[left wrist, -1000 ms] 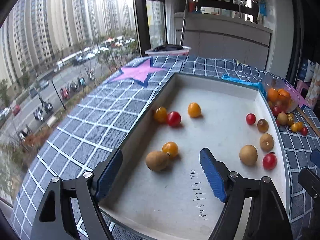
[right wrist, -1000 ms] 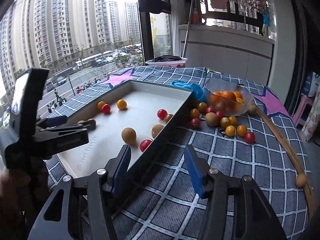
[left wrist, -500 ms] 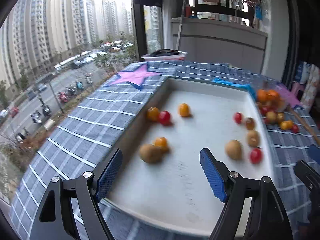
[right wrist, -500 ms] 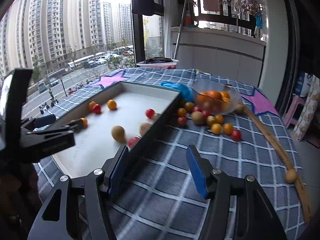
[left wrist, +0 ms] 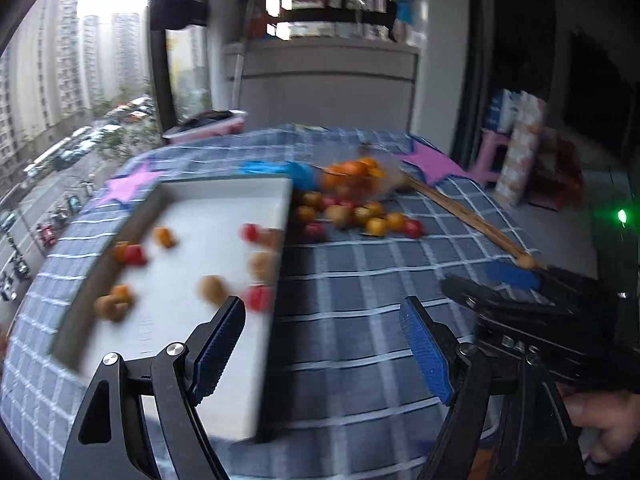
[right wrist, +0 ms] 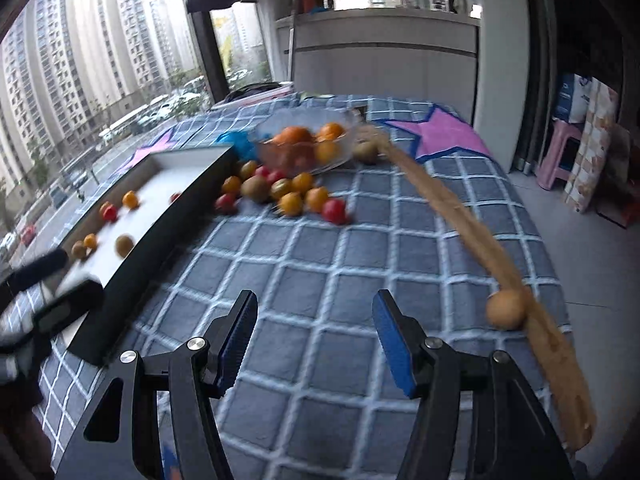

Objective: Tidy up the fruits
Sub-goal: 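Move both tools back to the loose cherry tomatoes by the bowl, then grasp a red cherry tomato with the left tool while the right tool grasps another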

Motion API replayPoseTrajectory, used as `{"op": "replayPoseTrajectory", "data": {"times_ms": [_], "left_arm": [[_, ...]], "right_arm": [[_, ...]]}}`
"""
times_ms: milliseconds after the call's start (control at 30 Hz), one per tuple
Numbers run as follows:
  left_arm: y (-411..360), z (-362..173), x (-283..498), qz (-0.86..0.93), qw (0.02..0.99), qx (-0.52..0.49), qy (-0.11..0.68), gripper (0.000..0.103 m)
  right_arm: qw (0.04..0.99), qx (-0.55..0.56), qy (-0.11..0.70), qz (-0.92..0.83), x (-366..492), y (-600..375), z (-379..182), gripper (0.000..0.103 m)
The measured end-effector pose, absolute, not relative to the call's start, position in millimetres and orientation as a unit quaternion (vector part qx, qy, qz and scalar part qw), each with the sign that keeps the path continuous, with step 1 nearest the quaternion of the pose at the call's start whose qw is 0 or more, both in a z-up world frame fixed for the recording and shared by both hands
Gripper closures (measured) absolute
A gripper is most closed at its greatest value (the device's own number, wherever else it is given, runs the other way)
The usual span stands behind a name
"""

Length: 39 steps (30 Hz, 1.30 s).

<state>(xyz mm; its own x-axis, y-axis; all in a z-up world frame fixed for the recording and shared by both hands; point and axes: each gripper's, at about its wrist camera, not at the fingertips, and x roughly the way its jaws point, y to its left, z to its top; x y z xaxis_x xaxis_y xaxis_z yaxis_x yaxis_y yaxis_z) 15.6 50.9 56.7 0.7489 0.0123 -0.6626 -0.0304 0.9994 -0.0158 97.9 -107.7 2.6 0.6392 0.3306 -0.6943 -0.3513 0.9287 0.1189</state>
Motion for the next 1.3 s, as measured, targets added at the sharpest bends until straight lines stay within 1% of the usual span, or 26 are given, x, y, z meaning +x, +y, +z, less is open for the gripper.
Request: {"op": "replayPoseTrajectory", "data": {"times_ms": [100, 200, 333, 400, 433, 533, 800, 867, 933, 967, 1000, 1033, 1100, 1167, 1233, 1300], "left_arm": [[38, 48, 40, 0.005, 0.930, -0.017, 0.368, 0.023], [40, 37, 71, 0.010, 0.922, -0.042, 0.385, 0.023], [47, 19, 105, 0.022, 0.914, -0.048, 0.402, 0.025], [49, 14, 113, 0.019, 0.912, -0.045, 0.407, 0.035], [48, 15, 118, 0.023, 0.915, -0.041, 0.402, 0.035], [53, 14, 126, 0.028, 0.914, -0.048, 0.402, 0.035], [75, 11, 137, 0.049, 0.911, -0.043, 0.408, 0.035], [73, 10, 141, 0.046, 0.910, -0.033, 0.412, 0.035], [71, 10, 146, 0.048, 0.908, -0.029, 0.415, 0.035], [71, 10, 147, 0.046, 0.908, -0.031, 0.415, 0.035], [70, 9, 148, 0.042, 0.908, -0.034, 0.415, 0.038], [68, 9, 150, 0.038, 0.907, -0.034, 0.418, 0.047], [65, 7, 153, 0.046, 0.905, -0.023, 0.423, 0.047], [66, 8, 153, 0.051, 0.905, -0.024, 0.422, 0.053], [71, 9, 153, 0.059, 0.906, -0.030, 0.419, 0.064], [73, 9, 153, 0.064, 0.905, -0.030, 0.419, 0.071]], "right_arm": [[0.907, -0.017, 0.380, 0.181, 113, -114, 6, 0.039], [0.907, -0.019, 0.378, 0.184, 130, -112, 7, 0.039], [0.899, -0.027, 0.392, 0.194, 158, -101, -2, 0.051], [0.894, -0.025, 0.393, 0.212, 165, -96, -2, 0.054], [0.895, -0.030, 0.390, 0.216, 167, -93, -2, 0.057], [0.896, -0.047, 0.383, 0.218, 173, -84, -1, 0.058], [0.883, -0.067, 0.403, 0.233, 181, -66, -8, 0.059], [0.880, -0.066, 0.409, 0.233, 183, -64, -10, 0.060], [0.876, -0.064, 0.418, 0.233, 187, -64, -13, 0.067], [0.875, -0.060, 0.419, 0.233, 188, -65, -14, 0.068], [0.875, -0.058, 0.420, 0.232, 188, -66, -14, 0.069], [0.875, -0.057, 0.420, 0.232, 188, -66, -14, 0.070], [0.877, -0.065, 0.419, 0.227, 188, -64, -14, 0.071], [0.877, -0.072, 0.419, 0.223, 187, -61, -14, 0.072], [0.877, -0.073, 0.419, 0.223, 187, -61, -14, 0.077], [0.878, -0.074, 0.419, 0.220, 188, -61, -14, 0.079]]}}
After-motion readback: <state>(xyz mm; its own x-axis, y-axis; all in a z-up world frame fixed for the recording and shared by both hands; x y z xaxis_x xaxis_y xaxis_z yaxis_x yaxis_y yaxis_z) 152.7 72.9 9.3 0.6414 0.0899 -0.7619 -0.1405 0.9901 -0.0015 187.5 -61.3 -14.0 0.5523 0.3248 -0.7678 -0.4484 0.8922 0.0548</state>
